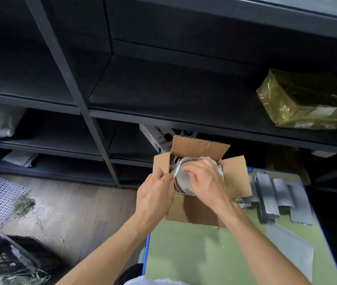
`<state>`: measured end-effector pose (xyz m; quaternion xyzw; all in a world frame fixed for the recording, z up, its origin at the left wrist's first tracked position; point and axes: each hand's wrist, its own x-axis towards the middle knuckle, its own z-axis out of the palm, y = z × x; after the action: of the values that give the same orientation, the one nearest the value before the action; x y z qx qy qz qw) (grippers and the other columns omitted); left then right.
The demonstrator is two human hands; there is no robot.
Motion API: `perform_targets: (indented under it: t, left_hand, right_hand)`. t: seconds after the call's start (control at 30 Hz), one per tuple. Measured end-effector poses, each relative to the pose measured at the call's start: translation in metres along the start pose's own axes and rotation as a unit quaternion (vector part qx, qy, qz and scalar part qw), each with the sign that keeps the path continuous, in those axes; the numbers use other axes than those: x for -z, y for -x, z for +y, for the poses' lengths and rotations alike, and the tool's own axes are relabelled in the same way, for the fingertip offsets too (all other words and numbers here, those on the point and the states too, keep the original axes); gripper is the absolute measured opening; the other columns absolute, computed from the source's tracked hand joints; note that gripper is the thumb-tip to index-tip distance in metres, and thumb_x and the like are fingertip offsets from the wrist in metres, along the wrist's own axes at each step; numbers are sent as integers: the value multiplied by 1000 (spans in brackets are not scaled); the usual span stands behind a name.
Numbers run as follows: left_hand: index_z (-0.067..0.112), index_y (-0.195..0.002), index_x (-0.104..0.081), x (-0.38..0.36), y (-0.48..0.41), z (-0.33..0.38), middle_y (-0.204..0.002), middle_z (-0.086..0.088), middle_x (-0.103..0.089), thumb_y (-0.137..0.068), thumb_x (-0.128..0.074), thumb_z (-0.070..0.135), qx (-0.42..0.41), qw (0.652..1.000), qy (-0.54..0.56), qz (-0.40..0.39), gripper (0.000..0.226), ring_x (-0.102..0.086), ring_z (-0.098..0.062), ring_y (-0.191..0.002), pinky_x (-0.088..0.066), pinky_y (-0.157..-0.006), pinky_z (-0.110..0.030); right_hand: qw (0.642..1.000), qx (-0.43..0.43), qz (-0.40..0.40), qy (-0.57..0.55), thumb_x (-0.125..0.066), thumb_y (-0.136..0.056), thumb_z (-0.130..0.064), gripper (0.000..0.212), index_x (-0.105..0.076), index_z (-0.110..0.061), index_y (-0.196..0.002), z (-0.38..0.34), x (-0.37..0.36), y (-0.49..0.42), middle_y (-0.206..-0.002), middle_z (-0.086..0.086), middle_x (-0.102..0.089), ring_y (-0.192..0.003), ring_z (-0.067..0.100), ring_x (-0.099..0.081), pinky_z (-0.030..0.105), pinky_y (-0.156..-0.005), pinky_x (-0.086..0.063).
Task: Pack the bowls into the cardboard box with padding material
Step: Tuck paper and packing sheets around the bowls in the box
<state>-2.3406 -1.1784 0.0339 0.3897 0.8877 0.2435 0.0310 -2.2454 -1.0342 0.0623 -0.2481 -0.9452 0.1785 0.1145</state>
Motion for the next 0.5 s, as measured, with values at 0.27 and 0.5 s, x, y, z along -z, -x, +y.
perform_targets:
  t: [0.27, 0.5]
  left_hand:
    - [20, -82, -64, -3, 13, 15, -79, 6, -51, -97, -54, 23, -79, 996, 30, 11, 18, -48, -20, -69, -44, -55, -39]
    - [19, -74, -58, -12, 22, 51, -66, 4, -49, -95, -51, 22, -110, 992, 57, -16, 22, -44, -22, -63, -41, -56, -43]
  right_hand:
    - [999, -34, -5, -36, -54, -94, -4, 28, -74, -17, -110, 27, 16, 60, -106, -7, -70, -102, 15, -61, 33, -83, -51]
    - [997, -36, 34, -65, -58, -93, -3, 29, -72, -18, -114, 47, 29, 91, -111, -11, -68, -108, 10, -59, 26, -89, -48]
